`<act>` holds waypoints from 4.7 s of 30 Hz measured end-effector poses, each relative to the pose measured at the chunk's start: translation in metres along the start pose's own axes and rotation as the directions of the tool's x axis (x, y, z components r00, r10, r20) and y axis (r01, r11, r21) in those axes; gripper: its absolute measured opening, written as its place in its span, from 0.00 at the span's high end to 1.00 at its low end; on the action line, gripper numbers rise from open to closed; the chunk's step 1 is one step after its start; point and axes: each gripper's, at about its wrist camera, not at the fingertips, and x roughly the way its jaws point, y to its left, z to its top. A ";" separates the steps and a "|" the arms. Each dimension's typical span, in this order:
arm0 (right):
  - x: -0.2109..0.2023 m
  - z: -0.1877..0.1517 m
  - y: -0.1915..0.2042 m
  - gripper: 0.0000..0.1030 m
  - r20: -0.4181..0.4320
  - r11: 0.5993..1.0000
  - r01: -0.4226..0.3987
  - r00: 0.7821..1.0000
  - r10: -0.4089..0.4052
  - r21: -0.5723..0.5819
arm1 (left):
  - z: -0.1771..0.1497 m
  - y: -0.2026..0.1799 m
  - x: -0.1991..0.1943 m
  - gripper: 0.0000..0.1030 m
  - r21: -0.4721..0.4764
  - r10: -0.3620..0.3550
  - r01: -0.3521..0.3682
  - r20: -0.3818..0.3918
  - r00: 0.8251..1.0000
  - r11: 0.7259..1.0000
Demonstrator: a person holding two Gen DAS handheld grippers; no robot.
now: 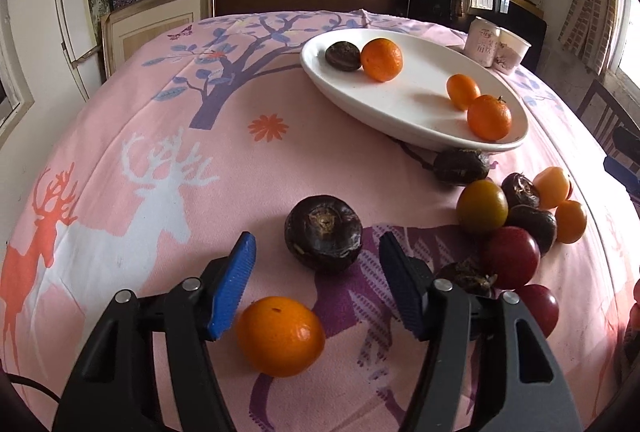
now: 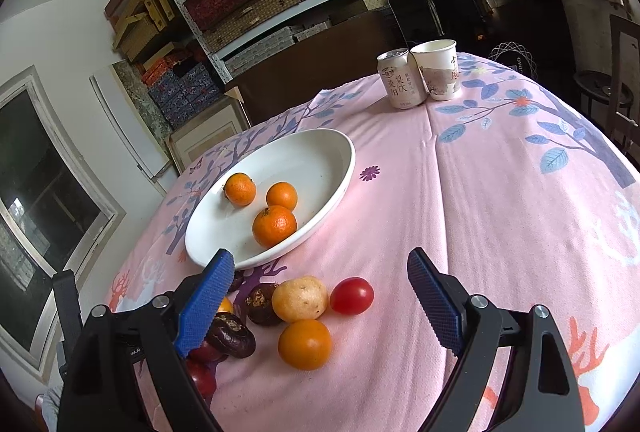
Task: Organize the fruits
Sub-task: 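Grasp another dark passion fruit with the left tool, then carry the passion fruit toward the plate with the left tool while the right tool grasps an orange, then release the passion fruit and the orange onto the white plate, then grasp an orange with the left tool while the right tool grasps the yellow apple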
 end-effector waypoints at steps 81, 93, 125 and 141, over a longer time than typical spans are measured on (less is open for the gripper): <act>0.017 0.012 -0.008 0.25 -0.027 0.995 -0.041 0.999 0.043 0.087 | 0.030 0.018 -0.023 0.21 -0.202 -0.038 0.077 0.186 0.982 0.976; -0.007 -0.011 -0.037 0.22 -0.027 0.983 -0.025 0.999 0.030 0.184 | -0.033 0.049 -0.063 0.18 -0.280 -0.009 0.058 0.174 0.985 0.958; 0.001 -0.018 -0.018 0.21 -0.087 0.997 -0.001 0.996 0.008 0.079 | -0.036 0.023 -0.029 0.65 -0.133 -0.115 0.116 0.016 0.993 0.984; 0.024 -0.042 0.008 0.44 -0.257 0.997 -0.062 0.965 0.049 -0.043 | -0.032 0.030 -0.024 0.60 -0.180 -0.096 0.095 0.006 0.995 0.979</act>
